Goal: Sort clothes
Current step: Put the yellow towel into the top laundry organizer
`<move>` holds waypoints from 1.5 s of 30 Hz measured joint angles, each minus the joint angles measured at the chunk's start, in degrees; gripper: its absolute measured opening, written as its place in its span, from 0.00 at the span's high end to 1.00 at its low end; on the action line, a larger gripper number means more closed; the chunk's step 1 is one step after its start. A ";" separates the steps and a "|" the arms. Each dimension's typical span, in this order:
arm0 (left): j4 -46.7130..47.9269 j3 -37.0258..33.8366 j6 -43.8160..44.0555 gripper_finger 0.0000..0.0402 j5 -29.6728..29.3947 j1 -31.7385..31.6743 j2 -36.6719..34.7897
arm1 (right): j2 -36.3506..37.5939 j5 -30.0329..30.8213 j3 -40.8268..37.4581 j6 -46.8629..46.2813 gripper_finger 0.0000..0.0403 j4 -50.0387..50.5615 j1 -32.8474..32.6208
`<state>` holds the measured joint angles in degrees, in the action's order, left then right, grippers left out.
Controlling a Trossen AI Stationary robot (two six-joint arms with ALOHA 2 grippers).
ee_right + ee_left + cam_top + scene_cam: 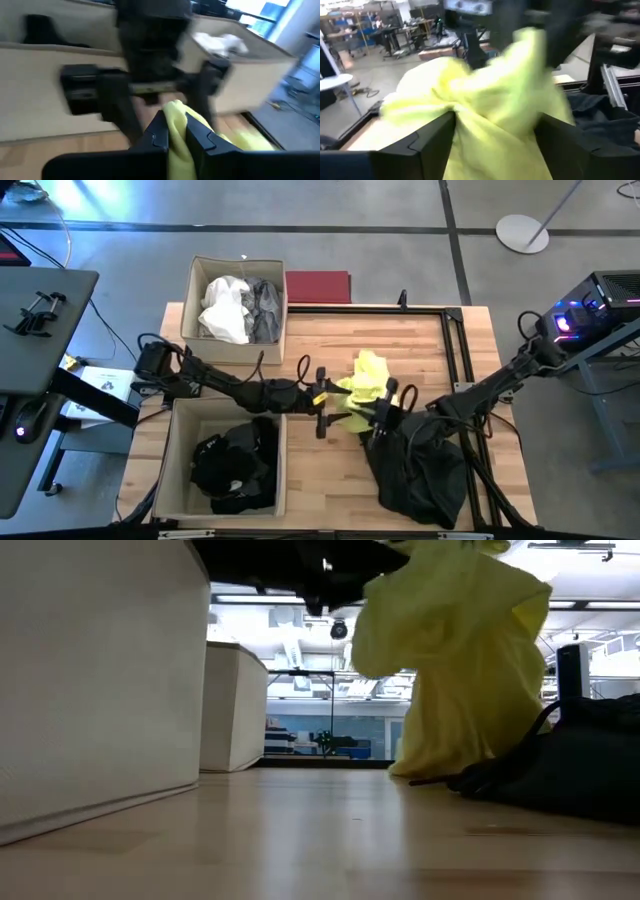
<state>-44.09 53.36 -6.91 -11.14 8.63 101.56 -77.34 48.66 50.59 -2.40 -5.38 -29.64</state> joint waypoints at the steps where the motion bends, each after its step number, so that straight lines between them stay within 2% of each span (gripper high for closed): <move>1: -0.02 0.02 0.45 0.34 0.11 -0.07 0.25 | -0.37 -1.56 0.00 1.06 0.98 -1.14 0.15; 6: -0.85 0.04 0.84 0.33 2.47 -0.06 0.68 | -2.53 -6.93 0.00 8.32 0.98 -9.25 1.45; 9: -0.71 0.04 -0.50 0.33 6.18 -0.05 0.68 | -3.73 -8.06 0.00 11.24 0.98 -12.49 2.32; 12: -0.72 0.04 -1.64 0.37 6.80 0.10 0.70 | -4.09 -8.55 0.00 11.44 0.98 -12.96 3.40; 15: -0.46 0.04 -1.20 0.48 6.93 0.08 0.70 | -4.09 -8.26 0.00 11.33 0.97 -13.06 3.79; 18: -0.53 0.04 -1.12 0.65 7.19 0.12 0.70 | -4.11 -7.54 0.00 11.44 0.91 -14.66 3.58; 22: 0.05 0.15 -1.26 0.88 7.45 0.08 0.65 | -3.20 -3.03 0.20 11.50 0.75 -16.49 2.66; 24: 0.44 0.11 -1.84 0.91 6.69 0.12 -0.02 | -2.26 -0.18 0.22 11.93 0.67 -16.42 1.38; 28: 0.42 -0.02 -5.91 0.91 0.70 0.63 -3.30 | 0.76 6.52 1.07 12.66 0.53 -15.38 -2.93; 31: -0.15 0.02 -11.57 0.91 -4.29 1.14 -7.80 | 2.72 7.29 1.27 13.16 0.47 -13.82 -7.22; 38: 3.23 0.02 -25.25 0.91 -13.73 1.13 -20.45 | 2.81 8.76 1.25 6.53 0.45 -10.00 -17.06; 45: -4.45 0.02 -51.90 0.90 -27.42 -1.18 -32.38 | 2.69 14.47 1.19 -1.29 0.45 -5.57 -23.24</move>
<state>-48.54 53.39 -58.81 -38.56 7.45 69.18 -74.65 63.13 51.78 -3.69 -10.94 -52.88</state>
